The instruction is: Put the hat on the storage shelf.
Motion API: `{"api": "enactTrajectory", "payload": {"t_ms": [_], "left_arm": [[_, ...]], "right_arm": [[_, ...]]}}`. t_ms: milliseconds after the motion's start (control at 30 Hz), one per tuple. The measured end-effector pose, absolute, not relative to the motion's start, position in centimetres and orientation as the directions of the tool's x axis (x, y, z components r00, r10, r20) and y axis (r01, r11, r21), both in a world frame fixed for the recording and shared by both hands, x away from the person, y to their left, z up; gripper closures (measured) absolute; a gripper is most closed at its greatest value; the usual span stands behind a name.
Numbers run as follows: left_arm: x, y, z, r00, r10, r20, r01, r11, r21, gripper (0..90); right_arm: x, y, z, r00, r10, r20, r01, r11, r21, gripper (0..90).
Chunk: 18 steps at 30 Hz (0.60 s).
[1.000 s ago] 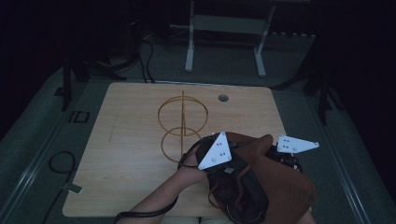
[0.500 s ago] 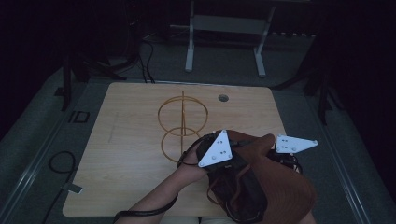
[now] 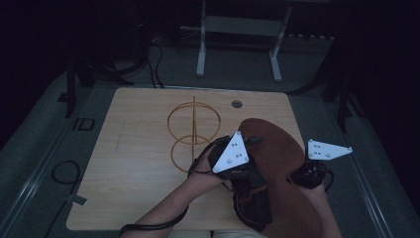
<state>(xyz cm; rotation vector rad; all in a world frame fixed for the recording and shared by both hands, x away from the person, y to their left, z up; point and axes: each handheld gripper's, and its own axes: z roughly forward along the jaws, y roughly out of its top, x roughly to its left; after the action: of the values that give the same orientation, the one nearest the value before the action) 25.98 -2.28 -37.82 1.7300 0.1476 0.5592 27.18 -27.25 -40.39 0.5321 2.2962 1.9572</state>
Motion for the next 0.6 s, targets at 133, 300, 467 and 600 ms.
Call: {"api": "enactTrajectory", "payload": {"t_ms": [133,300,467,600], "left_arm": [[26.1,-1.4,-37.8,0.865,0.421,0.274,-0.177,-0.255,0.951,43.2],[26.4,0.1,-38.3,0.858,0.453,0.243,-0.129,-0.267,0.955,42.9],[26.5,2.1,-39.4,0.853,0.477,0.213,-0.078,-0.288,0.955,42.9],[26.1,3.6,-40.3,0.840,0.500,0.211,-0.049,-0.318,0.947,42.9]], "right_arm": [[27.6,-28.0,-40.1,-0.927,0.334,0.174,0.216,0.096,0.972,87.7],[28.2,-29.3,-39.6,-0.908,0.383,0.170,0.208,0.061,0.976,87.7],[29.0,-30.8,-39.1,-0.883,0.437,0.172,0.207,0.032,0.978,87.6],[29.7,-31.5,-38.8,-0.865,0.473,0.167,0.201,0.021,0.979,87.6]]}}
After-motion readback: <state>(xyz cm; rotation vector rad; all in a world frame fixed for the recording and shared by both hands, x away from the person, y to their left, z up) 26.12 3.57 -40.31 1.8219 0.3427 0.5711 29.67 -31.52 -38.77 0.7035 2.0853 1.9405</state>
